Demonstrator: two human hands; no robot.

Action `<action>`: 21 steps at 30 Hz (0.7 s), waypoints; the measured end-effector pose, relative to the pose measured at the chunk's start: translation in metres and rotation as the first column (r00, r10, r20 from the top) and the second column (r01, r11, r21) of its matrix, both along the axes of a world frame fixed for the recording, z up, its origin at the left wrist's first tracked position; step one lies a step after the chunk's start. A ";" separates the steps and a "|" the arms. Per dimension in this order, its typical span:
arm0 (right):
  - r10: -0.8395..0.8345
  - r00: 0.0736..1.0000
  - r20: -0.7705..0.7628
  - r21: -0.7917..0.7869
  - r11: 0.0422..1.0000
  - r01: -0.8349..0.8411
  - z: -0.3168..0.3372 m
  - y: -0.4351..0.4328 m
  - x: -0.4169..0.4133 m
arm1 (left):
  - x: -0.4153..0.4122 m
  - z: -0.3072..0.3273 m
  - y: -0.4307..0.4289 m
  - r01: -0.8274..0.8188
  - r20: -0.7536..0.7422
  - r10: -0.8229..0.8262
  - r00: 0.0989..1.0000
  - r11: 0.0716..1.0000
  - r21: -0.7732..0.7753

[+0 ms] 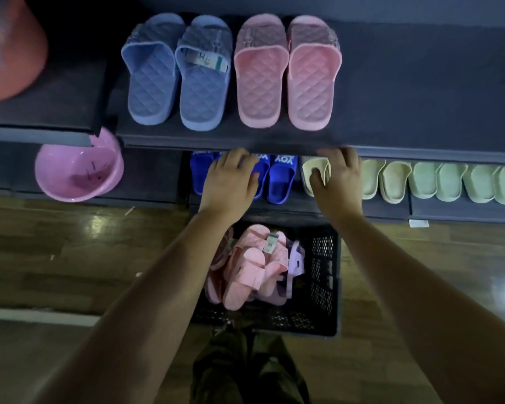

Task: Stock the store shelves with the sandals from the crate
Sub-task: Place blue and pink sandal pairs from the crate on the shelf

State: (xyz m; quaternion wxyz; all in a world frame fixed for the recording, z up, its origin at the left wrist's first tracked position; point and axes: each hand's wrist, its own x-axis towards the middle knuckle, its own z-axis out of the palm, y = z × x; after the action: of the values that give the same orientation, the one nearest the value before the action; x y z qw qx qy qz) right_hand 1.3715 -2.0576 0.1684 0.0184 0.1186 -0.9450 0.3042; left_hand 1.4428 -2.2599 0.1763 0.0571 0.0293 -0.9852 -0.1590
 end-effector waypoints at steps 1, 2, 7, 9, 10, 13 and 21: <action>0.001 0.999 0.048 -0.017 1.000 0.000 -0.005 0.003 0.012 | 0.014 -0.008 -0.001 0.000 0.022 0.000 1.000 1.000 0.007; 0.010 0.995 0.103 -0.026 1.000 -0.007 -0.013 0.007 0.024 | 0.029 -0.018 -0.002 -0.005 0.059 0.004 0.998 1.000 0.016; 0.006 0.950 0.311 0.012 1.000 -0.010 -0.083 0.022 0.088 | 0.104 -0.094 -0.016 -0.096 0.297 0.071 0.952 0.993 0.070; -0.026 0.922 0.385 0.035 0.999 0.013 -0.120 0.024 0.112 | 0.129 -0.128 -0.019 -0.103 0.383 0.067 0.921 0.992 0.075; -0.040 0.905 0.423 0.059 0.998 0.017 -0.140 0.025 0.124 | 0.141 -0.144 -0.019 -0.094 0.412 0.056 0.909 0.993 0.073; -0.054 0.864 0.500 0.113 0.994 -0.003 -0.200 0.025 0.156 | 0.170 -0.194 -0.016 -0.066 0.448 0.016 0.894 0.993 0.097; -0.077 0.824 0.561 0.146 0.989 -0.007 -0.301 0.035 0.190 | 0.209 -0.291 0.001 -0.113 0.424 0.008 0.906 0.968 0.222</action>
State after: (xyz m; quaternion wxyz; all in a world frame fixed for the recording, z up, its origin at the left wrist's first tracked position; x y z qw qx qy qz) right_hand 1.5614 -2.0230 -0.1324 -0.2648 0.0069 -0.9292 0.2576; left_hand 1.6519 -2.2586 -0.1143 -0.1552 0.1004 -0.9461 -0.2658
